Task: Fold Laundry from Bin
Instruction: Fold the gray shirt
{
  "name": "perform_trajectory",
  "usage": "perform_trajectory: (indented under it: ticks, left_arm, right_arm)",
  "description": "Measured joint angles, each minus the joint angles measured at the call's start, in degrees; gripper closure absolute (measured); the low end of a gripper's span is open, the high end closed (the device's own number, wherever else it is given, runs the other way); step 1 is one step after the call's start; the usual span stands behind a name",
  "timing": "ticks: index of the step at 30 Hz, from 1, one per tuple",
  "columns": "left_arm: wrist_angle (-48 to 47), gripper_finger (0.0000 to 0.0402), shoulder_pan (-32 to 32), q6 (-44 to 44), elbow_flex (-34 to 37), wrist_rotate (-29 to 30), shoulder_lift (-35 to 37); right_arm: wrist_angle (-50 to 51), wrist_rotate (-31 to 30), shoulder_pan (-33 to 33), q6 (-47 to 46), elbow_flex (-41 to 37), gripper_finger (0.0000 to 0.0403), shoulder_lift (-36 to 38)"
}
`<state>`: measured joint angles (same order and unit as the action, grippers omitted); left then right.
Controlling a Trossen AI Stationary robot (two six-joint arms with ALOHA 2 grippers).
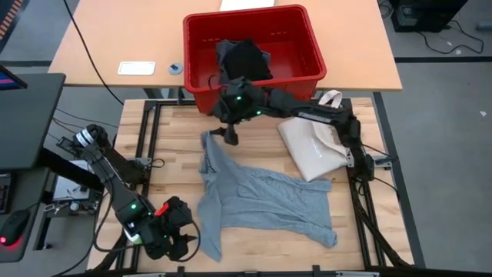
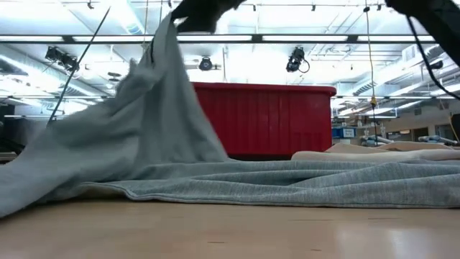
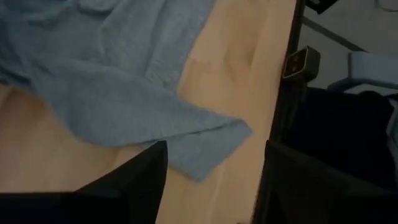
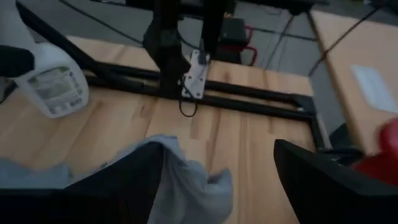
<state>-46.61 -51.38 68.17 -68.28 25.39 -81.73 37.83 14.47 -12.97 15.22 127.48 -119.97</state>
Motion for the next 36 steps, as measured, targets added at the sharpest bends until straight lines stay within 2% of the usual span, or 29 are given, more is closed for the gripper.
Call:
perform_trajectory:
  ticks: [3, 7, 12, 19, 24, 30, 36]
  left_arm:
    - [-0.65, 0.0127, 2.09, -3.53, -1.28, 1.63, 0.0]
    - [-0.9, 0.0127, 6.19, -6.71, -1.34, 8.37, -0.29]
    - [-1.44, 0.0127, 14.46, -5.16, 2.09, 9.04, -1.76]
    - [-1.25, 0.0127, 23.26, -9.23, 7.02, 9.8, -2.64]
    - [0.16, 0.0127, 27.38, -10.42, 10.99, 9.26, -2.64]
    - [9.57, 0.0127, 31.42, -12.75, 17.15, 8.78, -2.64]
    - [12.73, 0.0127, 35.57, -16.02, 19.25, 8.99, -2.64]
  right_arm:
    - [1.73, -1.0, -0.48, -1.32, 0.04, 0.0094, 1.55]
    - [6.73, 0.96, -2.52, -2.52, -0.07, 0.0096, 1.39]
    - [13.28, 11.31, -4.23, -1.33, -0.07, 0.0095, 1.23]
    - [15.65, 12.2, -4.39, -1.52, -0.07, 0.0096, 1.15]
    - [23.9, 8.9, -4.37, -1.38, -0.07, 0.0096, 1.84]
    - [39.33, 6.3, -2.42, -2.38, -0.29, 0.0101, 3.54]
    - [40.71, -1.78, 3.6, -3.34, -8.26, 0.0102, 6.33]
